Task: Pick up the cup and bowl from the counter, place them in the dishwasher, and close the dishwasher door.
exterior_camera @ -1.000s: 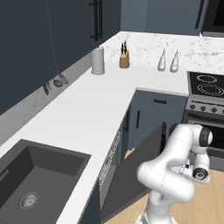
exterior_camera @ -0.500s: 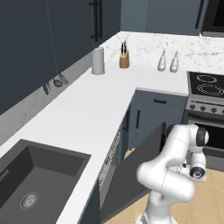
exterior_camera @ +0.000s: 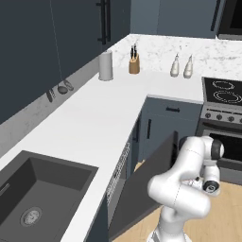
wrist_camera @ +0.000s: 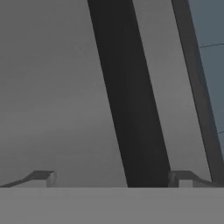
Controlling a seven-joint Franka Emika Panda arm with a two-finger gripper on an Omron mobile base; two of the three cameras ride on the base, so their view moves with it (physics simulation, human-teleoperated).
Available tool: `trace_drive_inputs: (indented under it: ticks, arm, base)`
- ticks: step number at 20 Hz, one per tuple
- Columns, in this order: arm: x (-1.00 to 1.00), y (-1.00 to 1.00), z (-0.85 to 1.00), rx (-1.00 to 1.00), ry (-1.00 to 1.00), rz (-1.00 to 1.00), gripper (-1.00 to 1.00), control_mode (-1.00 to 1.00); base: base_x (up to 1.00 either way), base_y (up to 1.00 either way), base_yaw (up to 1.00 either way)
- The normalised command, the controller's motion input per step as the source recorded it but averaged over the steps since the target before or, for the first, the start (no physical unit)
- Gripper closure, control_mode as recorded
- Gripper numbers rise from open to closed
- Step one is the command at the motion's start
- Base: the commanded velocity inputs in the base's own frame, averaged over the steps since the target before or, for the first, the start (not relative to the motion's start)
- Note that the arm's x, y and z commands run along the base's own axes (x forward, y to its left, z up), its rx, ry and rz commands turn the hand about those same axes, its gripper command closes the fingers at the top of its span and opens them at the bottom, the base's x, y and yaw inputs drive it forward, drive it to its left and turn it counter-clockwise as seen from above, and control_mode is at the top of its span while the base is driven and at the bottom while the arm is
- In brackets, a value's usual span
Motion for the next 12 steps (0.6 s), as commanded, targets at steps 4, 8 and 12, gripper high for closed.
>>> trace_drive_inputs:
  ticks: [4, 8, 12]
  arm:
    - [0.88, 1.0, 0.24, 0.0, -0.06, 0.0, -1.0, -1.0]
    - [0.99, 1.0, 0.47, 0.0, -0.07, 0.0, -1.0, -1.0]
    - [1.0, 1.0, 0.48, 0.0, -0.05, 0.0, -1.0, -1.0]
  base:
    - [0.0, 0.0, 0.0]
    - [0.0, 0.0, 0.0]
    - [0.0, 0.0, 0.0]
